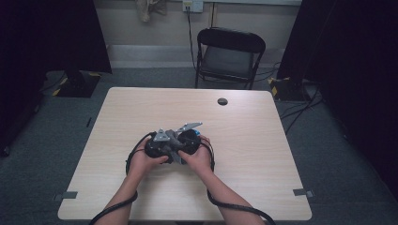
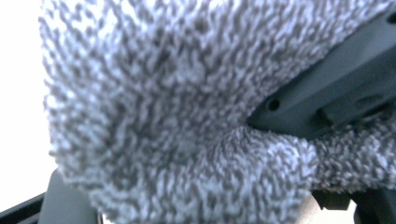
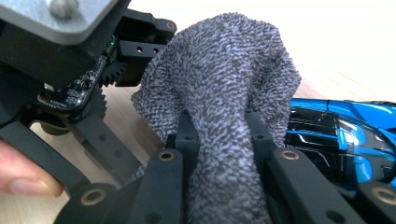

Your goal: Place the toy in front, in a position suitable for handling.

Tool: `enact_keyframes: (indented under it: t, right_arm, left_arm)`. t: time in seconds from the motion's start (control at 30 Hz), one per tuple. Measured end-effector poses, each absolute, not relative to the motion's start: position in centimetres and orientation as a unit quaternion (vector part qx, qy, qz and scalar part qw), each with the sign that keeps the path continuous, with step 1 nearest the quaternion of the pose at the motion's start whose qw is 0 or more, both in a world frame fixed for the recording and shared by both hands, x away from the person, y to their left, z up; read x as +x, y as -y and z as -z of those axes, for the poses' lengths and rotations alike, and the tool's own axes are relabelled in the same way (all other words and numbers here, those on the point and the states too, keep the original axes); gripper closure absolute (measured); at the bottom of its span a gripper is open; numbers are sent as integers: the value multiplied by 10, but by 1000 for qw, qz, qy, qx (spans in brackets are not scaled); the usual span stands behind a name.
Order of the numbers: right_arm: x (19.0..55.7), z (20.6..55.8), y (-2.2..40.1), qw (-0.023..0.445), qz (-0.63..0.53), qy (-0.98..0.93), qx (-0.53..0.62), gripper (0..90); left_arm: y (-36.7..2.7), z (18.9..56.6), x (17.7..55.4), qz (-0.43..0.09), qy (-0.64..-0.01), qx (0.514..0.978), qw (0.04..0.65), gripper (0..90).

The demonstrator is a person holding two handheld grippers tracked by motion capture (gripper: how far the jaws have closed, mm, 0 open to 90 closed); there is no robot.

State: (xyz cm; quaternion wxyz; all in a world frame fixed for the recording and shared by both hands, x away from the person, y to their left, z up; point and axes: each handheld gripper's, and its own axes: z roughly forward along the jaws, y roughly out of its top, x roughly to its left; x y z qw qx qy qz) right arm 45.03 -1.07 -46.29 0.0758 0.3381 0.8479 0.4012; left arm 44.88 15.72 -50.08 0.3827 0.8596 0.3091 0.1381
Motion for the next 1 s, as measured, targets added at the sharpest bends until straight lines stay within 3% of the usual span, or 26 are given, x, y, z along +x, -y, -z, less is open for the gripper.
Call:
enact_keyframes:
  t: [0.6, 1.0]
  right_arm:
    - [462, 457, 14, 84, -385, -854, 341, 740]
    - [481, 457, 34, 118, -383, -842, 362, 741]
  left_arm:
    - [-157, 501, 449, -137, -310, 859, 383, 246]
    - [-157, 501, 448, -133, -312, 858, 385, 246]
